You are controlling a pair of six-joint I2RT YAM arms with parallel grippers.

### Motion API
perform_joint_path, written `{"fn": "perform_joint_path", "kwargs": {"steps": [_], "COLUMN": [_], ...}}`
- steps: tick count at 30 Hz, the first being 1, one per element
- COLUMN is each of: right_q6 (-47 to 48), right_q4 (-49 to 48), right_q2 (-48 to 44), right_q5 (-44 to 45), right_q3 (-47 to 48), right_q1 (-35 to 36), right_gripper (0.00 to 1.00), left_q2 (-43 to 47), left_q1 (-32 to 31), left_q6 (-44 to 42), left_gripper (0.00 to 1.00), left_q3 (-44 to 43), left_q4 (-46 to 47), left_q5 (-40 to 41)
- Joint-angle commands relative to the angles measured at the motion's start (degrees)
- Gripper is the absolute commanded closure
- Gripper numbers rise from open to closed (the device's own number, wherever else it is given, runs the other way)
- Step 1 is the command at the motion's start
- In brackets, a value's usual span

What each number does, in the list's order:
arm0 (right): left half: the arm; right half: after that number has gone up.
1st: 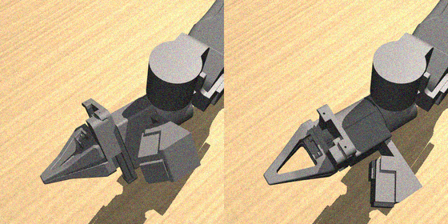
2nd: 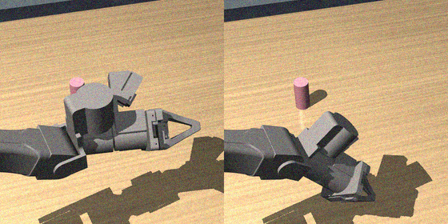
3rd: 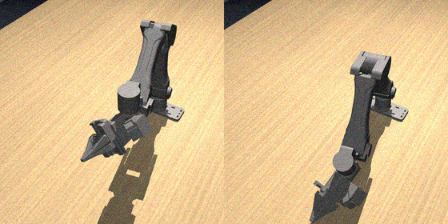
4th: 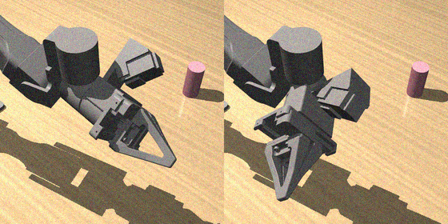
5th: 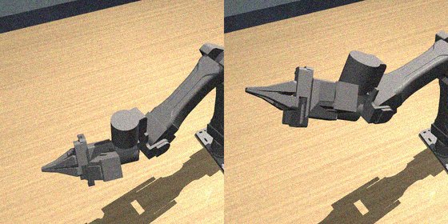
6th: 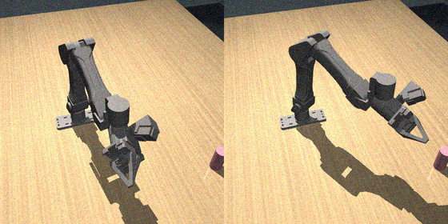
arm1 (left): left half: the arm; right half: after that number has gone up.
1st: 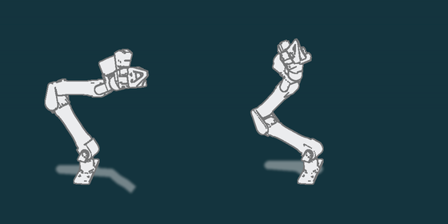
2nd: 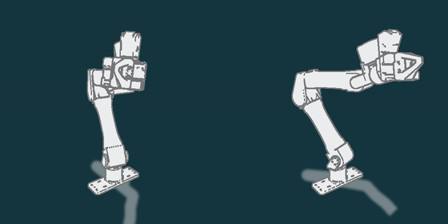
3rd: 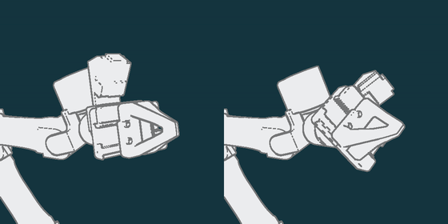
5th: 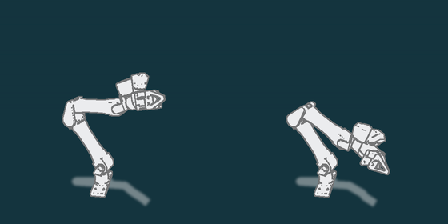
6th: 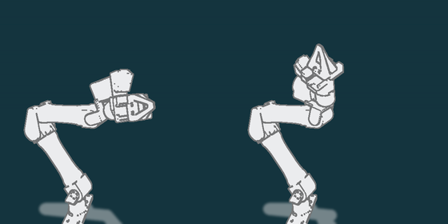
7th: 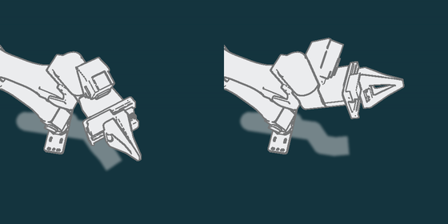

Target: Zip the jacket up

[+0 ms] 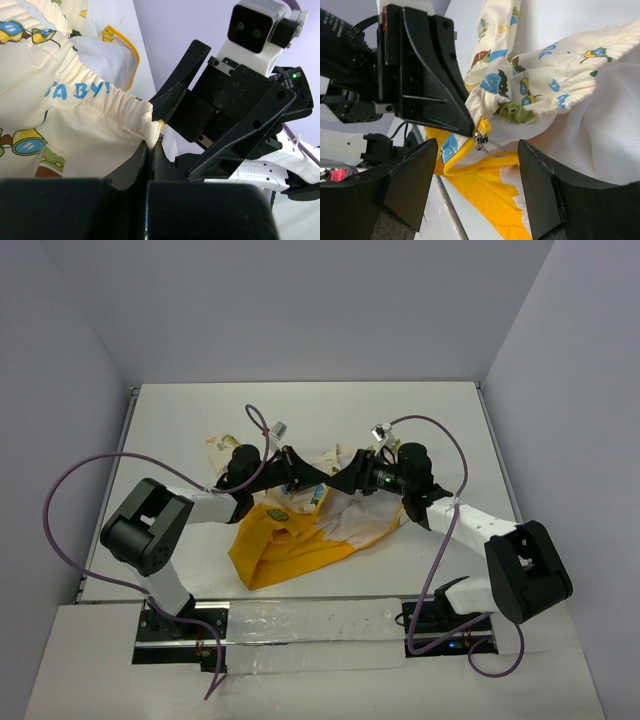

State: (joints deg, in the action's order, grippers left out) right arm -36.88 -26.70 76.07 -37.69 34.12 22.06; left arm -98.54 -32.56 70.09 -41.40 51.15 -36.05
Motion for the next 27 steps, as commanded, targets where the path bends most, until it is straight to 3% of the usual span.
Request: {"fn": "perform_joint_path", "kwargs": {"steps": [1,11,27], "right_q6": [0.7,-1.1,-0.3], "right_q4": [-6.1,-11.8,-10.0], "right_q2": [0.9,2.6,1.4], "right_q5": [-3.5,-5.8,-2.6], "right_q3": [-0.6,-0.8,-1.8], "right_q1": [-0.1,0.3,0.4], "right_gripper": [0.30,0.39,0.88], "left_q2": [0.7,-1.0,-0.9], "left_q1": [0.7,0.9,1.4], "left_q6": [1.9,5.3,4.4], "left_gripper": [1.00,1.00,1.00], "left_q3": [-2.6,-3.8,-3.7], "left_q4": [2.1,5.4,4.4], "left_q5": [1.3,0.3,0.0]}}
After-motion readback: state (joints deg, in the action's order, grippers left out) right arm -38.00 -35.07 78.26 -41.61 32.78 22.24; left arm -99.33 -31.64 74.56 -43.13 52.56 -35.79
